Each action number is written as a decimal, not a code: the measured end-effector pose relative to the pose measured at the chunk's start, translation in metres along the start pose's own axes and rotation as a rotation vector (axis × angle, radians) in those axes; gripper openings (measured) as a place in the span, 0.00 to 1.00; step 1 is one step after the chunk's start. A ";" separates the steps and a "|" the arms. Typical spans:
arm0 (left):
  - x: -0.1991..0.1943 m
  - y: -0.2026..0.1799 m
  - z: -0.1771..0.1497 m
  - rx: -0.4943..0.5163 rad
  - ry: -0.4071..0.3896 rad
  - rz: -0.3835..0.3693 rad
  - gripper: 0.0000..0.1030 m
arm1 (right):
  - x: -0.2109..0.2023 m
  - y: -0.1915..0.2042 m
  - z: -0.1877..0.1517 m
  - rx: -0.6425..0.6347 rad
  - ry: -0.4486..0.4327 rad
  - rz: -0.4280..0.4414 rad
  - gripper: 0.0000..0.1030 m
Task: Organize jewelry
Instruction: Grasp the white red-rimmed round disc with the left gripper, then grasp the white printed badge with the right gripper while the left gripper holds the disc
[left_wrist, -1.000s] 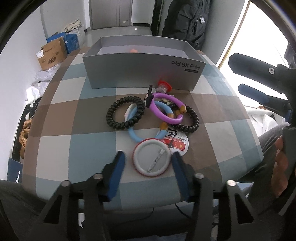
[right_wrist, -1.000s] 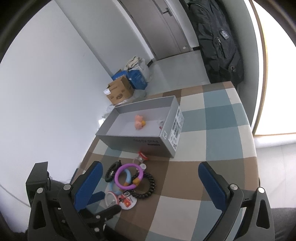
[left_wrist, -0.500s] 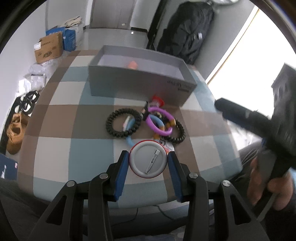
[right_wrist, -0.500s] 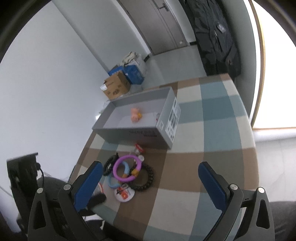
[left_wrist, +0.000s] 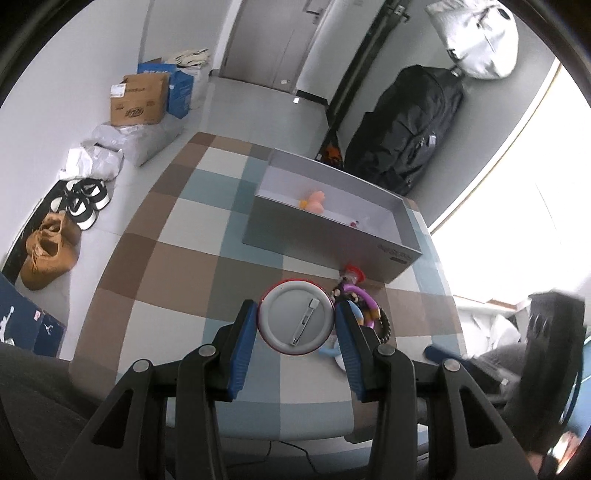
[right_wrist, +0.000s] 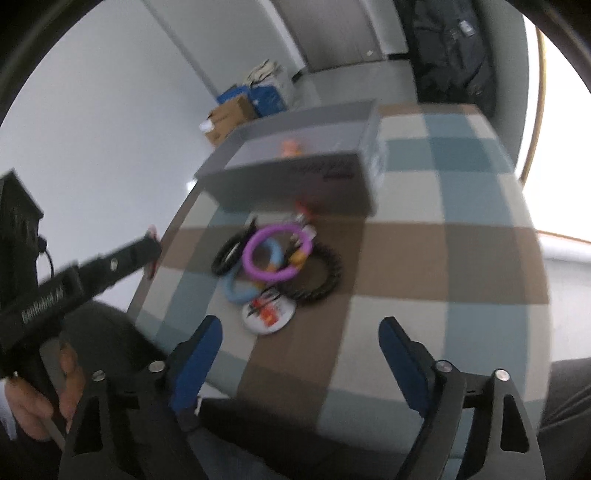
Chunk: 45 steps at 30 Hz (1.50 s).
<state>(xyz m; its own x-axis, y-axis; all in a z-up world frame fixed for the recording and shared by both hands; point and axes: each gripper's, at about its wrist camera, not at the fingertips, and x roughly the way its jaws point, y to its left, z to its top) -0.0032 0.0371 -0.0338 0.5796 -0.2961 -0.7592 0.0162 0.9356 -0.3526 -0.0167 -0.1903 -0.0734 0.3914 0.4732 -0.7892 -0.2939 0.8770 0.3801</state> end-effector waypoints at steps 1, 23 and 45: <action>0.000 0.002 0.000 -0.009 0.001 -0.004 0.36 | 0.003 0.004 -0.001 -0.012 0.012 0.002 0.78; -0.002 0.019 0.006 -0.060 -0.017 -0.009 0.36 | 0.050 0.065 -0.002 -0.308 0.001 -0.279 0.50; 0.000 0.015 0.008 -0.055 -0.014 0.023 0.36 | 0.010 0.044 -0.003 -0.201 -0.013 -0.129 0.40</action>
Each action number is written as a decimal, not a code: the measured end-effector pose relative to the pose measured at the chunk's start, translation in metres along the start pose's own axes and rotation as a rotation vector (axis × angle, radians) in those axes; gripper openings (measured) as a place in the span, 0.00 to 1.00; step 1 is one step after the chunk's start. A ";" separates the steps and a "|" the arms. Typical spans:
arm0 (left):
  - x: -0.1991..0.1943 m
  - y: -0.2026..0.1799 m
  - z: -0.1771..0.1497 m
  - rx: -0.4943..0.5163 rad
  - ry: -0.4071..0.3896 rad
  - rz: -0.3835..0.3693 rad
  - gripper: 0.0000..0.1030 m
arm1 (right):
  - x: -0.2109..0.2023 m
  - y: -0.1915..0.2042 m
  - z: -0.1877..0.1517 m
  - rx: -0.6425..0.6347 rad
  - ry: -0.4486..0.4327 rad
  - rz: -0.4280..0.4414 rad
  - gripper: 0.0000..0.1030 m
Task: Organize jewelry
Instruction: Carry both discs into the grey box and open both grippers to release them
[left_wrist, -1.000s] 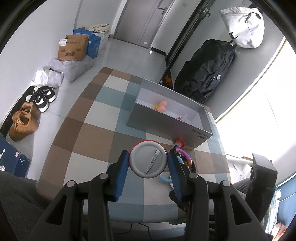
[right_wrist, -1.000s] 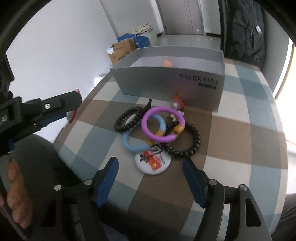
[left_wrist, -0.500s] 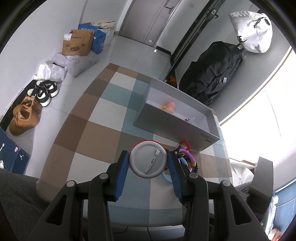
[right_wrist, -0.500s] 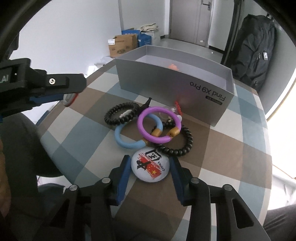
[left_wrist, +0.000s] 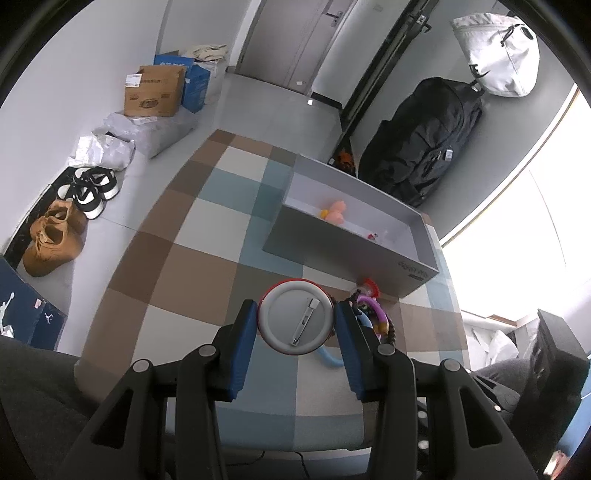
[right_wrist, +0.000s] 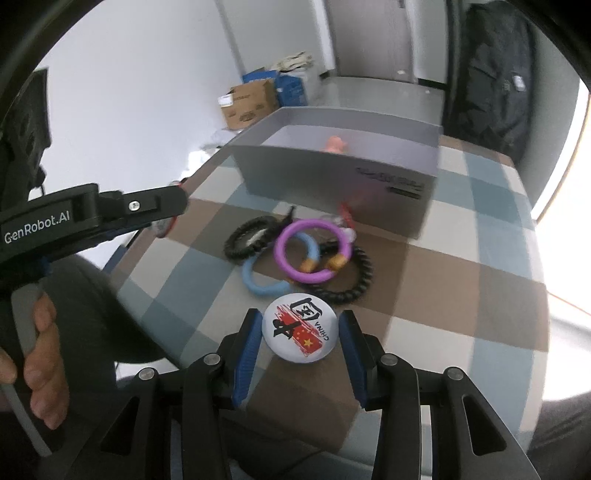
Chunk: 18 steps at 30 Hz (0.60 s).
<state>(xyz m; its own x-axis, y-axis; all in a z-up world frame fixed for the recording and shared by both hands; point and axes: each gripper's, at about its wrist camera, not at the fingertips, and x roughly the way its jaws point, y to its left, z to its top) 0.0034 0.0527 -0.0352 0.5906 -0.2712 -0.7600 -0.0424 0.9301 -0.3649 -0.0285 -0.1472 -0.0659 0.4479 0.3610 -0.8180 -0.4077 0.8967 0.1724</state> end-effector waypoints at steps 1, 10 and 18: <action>-0.002 0.000 0.001 -0.001 -0.007 0.006 0.36 | -0.004 -0.001 0.000 0.009 -0.010 0.004 0.40; -0.010 -0.018 0.019 0.033 -0.035 -0.016 0.36 | -0.035 -0.029 0.025 0.105 -0.120 0.071 0.40; 0.000 -0.036 0.043 0.090 -0.027 -0.019 0.36 | -0.050 -0.042 0.071 0.065 -0.219 0.095 0.40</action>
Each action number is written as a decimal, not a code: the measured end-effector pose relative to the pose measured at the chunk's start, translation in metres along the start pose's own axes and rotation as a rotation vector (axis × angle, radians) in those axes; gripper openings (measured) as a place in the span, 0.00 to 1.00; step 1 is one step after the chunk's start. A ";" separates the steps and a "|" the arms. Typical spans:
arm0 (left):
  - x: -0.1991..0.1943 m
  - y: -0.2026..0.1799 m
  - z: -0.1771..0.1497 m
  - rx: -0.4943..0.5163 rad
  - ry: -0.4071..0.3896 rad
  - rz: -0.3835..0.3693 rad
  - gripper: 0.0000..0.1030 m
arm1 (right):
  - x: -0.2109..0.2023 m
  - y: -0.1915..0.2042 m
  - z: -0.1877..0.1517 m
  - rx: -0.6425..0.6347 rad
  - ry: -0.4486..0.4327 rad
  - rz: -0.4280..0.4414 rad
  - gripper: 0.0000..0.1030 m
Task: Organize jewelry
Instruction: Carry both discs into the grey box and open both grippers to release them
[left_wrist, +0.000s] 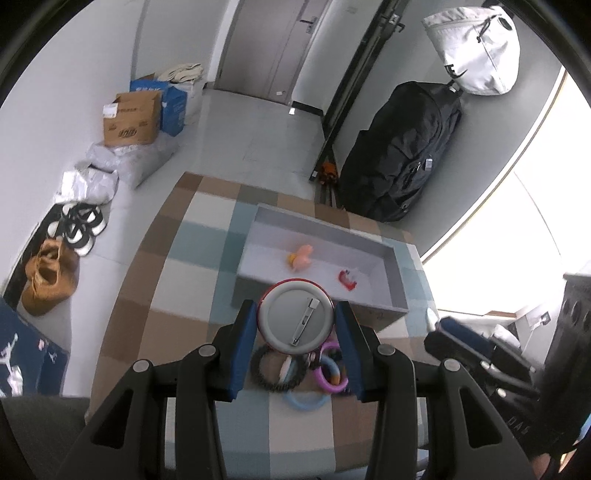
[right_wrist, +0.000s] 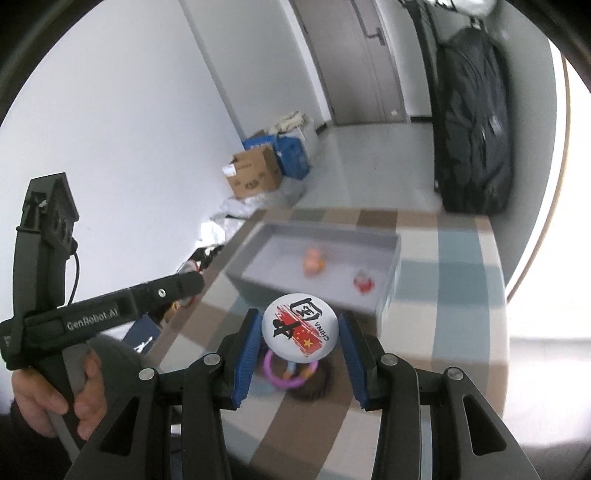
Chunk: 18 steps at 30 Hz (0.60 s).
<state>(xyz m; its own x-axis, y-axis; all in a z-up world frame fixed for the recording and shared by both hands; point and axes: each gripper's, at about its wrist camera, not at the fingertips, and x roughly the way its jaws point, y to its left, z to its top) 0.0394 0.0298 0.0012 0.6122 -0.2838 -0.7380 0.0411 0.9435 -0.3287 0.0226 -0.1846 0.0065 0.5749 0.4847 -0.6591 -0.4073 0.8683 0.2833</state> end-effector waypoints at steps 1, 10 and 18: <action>0.002 -0.002 0.003 0.007 -0.002 0.001 0.36 | 0.001 -0.001 0.003 -0.005 -0.003 0.002 0.40; 0.027 -0.015 0.038 0.044 -0.008 -0.008 0.36 | 0.025 -0.018 0.048 -0.024 -0.025 0.041 0.40; 0.059 -0.016 0.051 0.054 0.031 -0.023 0.36 | 0.060 -0.033 0.067 -0.015 -0.009 0.058 0.40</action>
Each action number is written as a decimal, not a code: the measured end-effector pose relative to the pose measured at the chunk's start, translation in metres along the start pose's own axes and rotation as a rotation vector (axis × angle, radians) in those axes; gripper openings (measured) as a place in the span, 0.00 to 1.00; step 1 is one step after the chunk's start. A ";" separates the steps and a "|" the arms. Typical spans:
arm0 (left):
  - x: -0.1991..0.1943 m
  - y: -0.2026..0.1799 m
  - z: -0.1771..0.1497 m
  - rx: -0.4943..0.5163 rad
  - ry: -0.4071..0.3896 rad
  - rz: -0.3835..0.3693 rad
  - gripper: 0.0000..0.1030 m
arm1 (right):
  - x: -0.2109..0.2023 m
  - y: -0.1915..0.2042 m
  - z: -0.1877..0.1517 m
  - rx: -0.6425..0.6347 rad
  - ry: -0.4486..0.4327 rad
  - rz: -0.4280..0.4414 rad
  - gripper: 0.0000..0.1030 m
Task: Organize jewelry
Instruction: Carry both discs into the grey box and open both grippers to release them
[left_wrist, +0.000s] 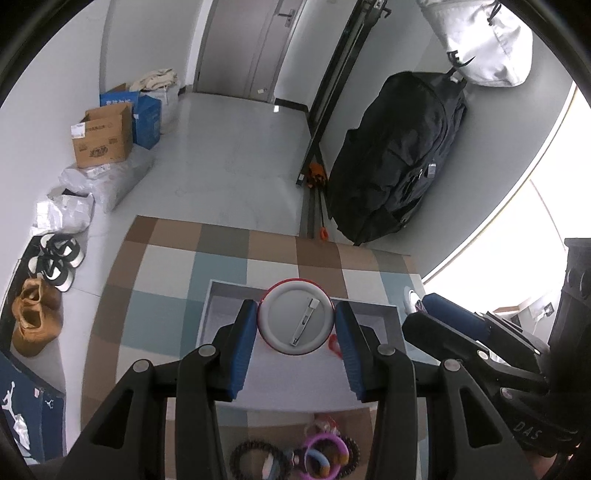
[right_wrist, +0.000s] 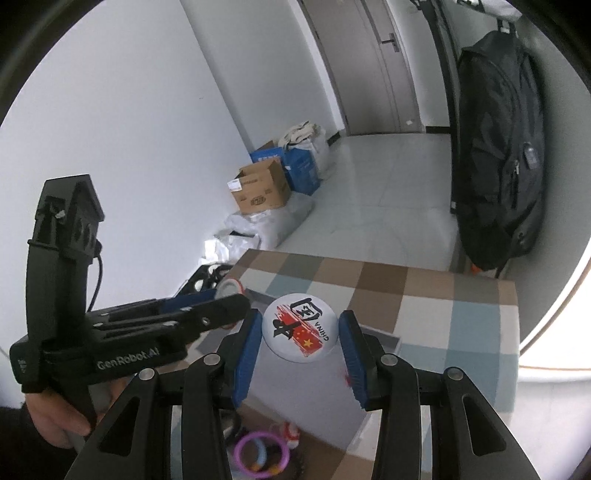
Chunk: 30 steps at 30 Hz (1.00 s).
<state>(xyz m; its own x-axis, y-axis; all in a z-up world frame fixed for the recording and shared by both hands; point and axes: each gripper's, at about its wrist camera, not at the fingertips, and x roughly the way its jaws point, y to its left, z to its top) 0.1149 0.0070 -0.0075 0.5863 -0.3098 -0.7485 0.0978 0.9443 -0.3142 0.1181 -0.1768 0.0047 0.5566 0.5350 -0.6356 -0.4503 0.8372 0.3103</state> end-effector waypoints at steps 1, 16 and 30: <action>0.004 0.001 0.000 -0.002 0.008 -0.003 0.36 | 0.002 -0.002 0.001 0.002 0.005 0.000 0.40; 0.040 0.009 0.005 -0.010 0.094 -0.071 0.36 | 0.033 -0.033 -0.011 0.085 0.094 0.031 0.40; 0.050 0.013 0.005 -0.020 0.123 -0.135 0.36 | 0.039 -0.037 -0.013 0.082 0.094 0.010 0.42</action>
<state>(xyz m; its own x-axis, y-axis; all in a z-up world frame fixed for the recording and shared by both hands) 0.1494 0.0039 -0.0465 0.4664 -0.4463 -0.7638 0.1525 0.8911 -0.4275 0.1472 -0.1883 -0.0410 0.4826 0.5334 -0.6947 -0.3943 0.8406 0.3715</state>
